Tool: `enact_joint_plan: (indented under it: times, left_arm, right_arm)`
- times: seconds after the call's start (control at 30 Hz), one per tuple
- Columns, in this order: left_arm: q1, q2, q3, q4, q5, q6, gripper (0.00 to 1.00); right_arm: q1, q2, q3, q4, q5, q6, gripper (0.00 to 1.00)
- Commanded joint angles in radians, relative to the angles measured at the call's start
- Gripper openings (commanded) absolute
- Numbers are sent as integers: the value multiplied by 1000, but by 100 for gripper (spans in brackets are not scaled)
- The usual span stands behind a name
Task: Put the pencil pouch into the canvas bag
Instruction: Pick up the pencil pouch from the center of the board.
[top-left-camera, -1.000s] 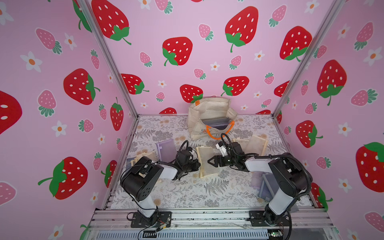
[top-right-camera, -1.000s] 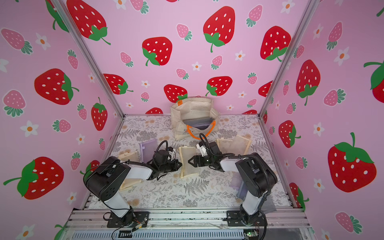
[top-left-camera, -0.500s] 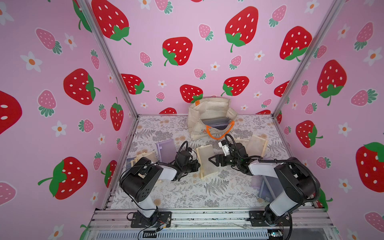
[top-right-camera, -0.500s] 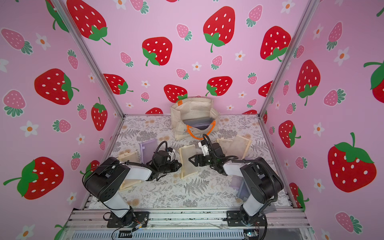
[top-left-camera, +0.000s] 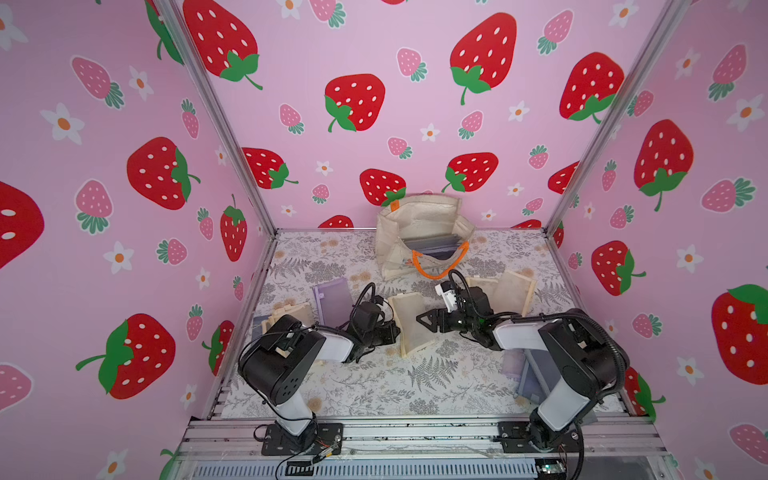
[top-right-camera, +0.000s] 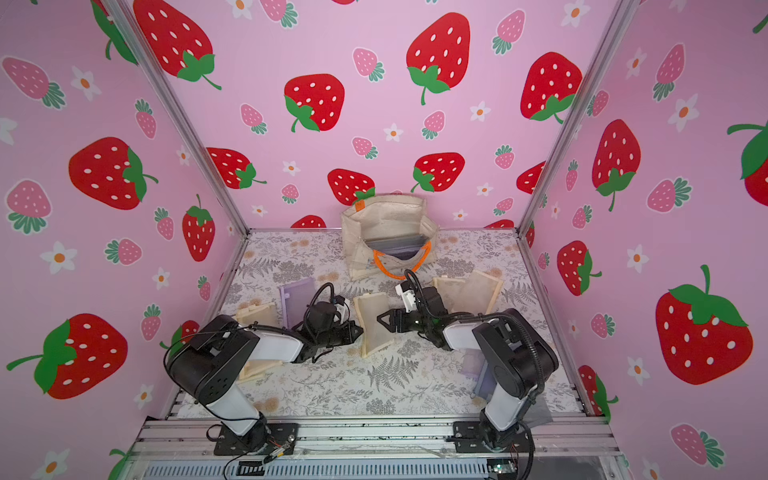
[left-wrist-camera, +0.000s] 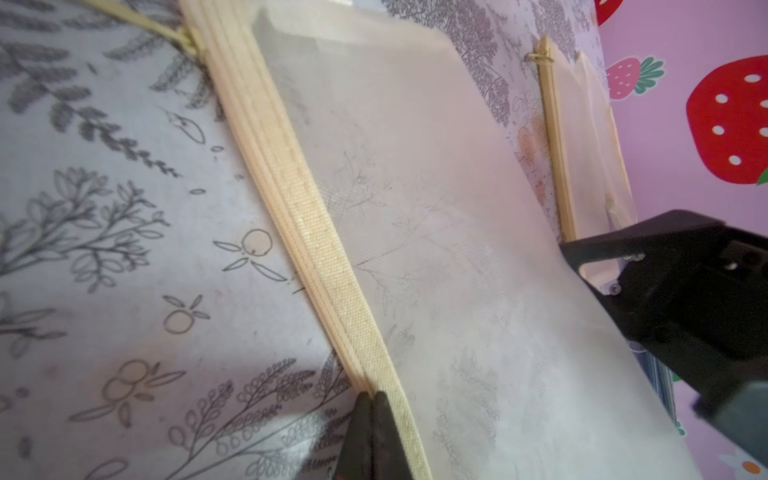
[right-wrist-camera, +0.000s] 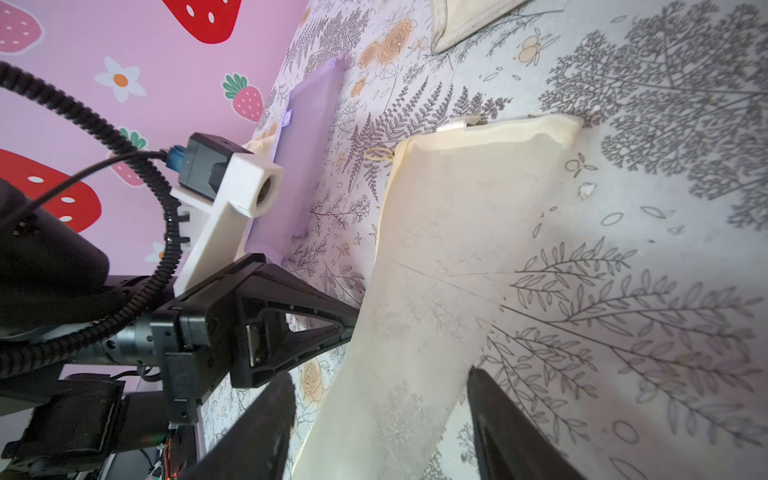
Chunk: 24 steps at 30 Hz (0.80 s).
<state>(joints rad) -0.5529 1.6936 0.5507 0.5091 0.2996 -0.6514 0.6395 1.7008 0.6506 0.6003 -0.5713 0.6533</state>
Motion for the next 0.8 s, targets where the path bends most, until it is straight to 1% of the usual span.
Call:
enact_joint_plan:
  times: [0.0, 0.07, 0.1, 0.17, 0.23, 0.27, 0.33, 0.37, 0.47, 0.67, 0.77]
  left_arm:
    - [-5, 14, -35, -110, -14, 5, 0]
    - [-5, 13, -34, -110, -13, 4, 0]
    - [-5, 11, -34, -109, -13, 4, 0]
    - [-5, 4, -34, -110, -13, 3, 0]
    - [-5, -3, -33, -112, -13, 3, 0]
    - [-5, -3, -34, -117, -12, 5, 0]
    - [-5, -5, -32, -121, -16, 8, 0]
    - [-5, -3, -32, -119, -17, 8, 0]
    - [-5, 4, -30, -113, -13, 7, 0]
    - [-5, -3, -32, -106, -6, 6, 0]
    - [-6, -10, -34, -106, 0, 9, 0]
  right_arm:
    - [6, 4, 12, 43, -22, 14, 60]
    - [6, 3, 14, 38, -24, 14, 52]
    - [6, 3, 14, 35, -24, 13, 47]
    - [6, 0, 16, 29, -24, 11, 42]
    - [6, -5, 21, 6, -24, 5, 41]
    - [6, -10, 24, -11, -21, -1, 42]
    - [6, -21, 23, -29, -18, -8, 49]
    - [6, -23, 22, -32, -14, -9, 50]
    - [6, -17, 28, -46, -15, -14, 50]
    - [5, 23, 66, -93, -3, -29, 40]
    - [6, 40, 109, -161, 10, -64, 32]
